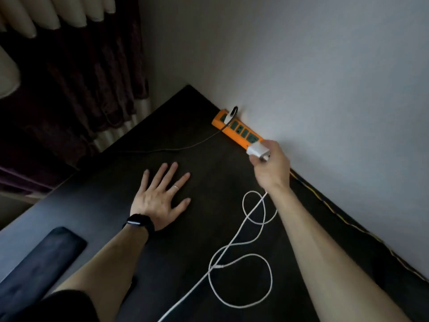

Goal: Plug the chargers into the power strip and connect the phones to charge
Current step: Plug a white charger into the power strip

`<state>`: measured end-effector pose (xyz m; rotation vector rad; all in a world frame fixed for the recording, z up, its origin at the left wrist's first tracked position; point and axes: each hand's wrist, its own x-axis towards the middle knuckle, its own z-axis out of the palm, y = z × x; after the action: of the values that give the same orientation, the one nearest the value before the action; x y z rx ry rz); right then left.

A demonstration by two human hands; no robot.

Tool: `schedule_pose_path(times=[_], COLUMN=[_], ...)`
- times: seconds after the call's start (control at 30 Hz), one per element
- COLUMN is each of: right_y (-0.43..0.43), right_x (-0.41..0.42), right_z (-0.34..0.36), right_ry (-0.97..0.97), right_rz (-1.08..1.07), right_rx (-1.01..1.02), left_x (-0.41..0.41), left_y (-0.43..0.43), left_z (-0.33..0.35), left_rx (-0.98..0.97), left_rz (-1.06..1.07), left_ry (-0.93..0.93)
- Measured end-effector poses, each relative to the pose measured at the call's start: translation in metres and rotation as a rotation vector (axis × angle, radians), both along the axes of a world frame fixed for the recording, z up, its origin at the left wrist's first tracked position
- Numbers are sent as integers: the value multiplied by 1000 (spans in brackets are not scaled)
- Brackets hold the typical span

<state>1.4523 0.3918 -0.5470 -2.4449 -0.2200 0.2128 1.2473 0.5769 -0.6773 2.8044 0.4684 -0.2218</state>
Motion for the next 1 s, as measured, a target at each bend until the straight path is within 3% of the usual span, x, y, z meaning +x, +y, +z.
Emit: schedule_pose_path(times=[0.13,0.33,0.57,0.77,0.9,1.0], right_y=[16,40,50,76,89,85], right_x=[42,77,98,107,102,98], right_z=[-11,-29,-35,-27,-30,-26], right_ry=[-111,-190,-188,-260,-300,-313], right_rz=[171,390,465,627,658,554], right_rx=[-222,-359,-532,-801,-862,-736], left_x=[0,3,2,1,2,2], left_y=[0,-1,0,1,2,2], left_z=[-2,-1,-1,-2,-3,-3], left_rx=[-5,-24,-24,-39,-46,-47], left_rz=[24,29,32,31,28,32], left_ry=[-38,-57,-62,-73,-67,-71])
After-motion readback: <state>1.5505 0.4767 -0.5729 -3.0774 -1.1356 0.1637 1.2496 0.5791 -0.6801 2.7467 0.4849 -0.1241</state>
